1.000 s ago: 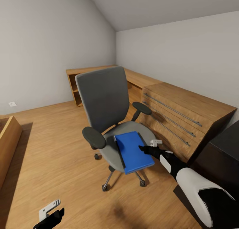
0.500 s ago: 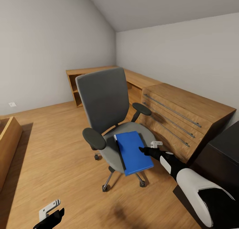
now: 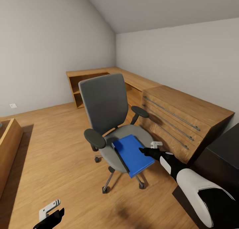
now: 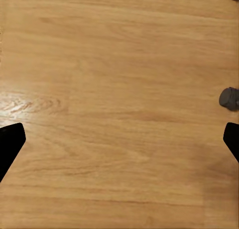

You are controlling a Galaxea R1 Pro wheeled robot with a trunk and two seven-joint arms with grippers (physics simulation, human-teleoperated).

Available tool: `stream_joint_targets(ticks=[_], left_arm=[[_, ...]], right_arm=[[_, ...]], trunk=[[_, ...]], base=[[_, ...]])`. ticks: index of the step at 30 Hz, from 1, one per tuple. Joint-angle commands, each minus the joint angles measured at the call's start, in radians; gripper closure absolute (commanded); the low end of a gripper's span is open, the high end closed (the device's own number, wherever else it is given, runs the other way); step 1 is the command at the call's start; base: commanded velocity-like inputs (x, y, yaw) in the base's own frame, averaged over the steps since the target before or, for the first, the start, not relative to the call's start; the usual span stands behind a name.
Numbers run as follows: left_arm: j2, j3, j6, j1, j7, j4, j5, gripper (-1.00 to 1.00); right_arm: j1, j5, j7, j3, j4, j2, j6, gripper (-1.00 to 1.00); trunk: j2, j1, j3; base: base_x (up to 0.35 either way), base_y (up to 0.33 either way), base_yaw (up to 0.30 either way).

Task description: In the bedroom, organize the workspace by keeping the computer under the desk, ensuring the monitor is on the desk, placing the keyboard on the desk next to the monitor, placing the mouse on the desk next to the keyboard, moving the folder from the swivel chair onto the desk next to the mouse, stacking the notebook on top of the folder with the pen on top of the notebook, and positioning the swivel chair next to the desk.

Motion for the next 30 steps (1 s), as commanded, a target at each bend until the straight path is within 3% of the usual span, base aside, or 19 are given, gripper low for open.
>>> stream_joint_targets(ticks=[1,10,30], left_arm=[[0.000,-0.001,0.004,0.000,0.006,-0.002,0.011,-1.00],[0.000,-0.001,0.004,0.000,0.006,-0.002,0.011,-1.00],[0.000,-0.001,0.004,0.000,0.006,-0.002,0.011,-1.00]], right_arm=[[0.000,-0.010,0.000,0.007,-0.002,-0.001,0.006,-1.00],[0.000,-0.011,0.001,0.007,-0.002,-0.001,0.006,-1.00],[0.000,-0.014,0.001,0.007,-0.010,0.001,0.008,-1.00]], trunk=[[0.007,-0.004,0.002],[0.070,-0.039,0.031],[0.070,-0.039,0.031]], base=[[0.000,0.000,0.000],[0.000,0.000,0.000],[0.000,0.000,0.000]])
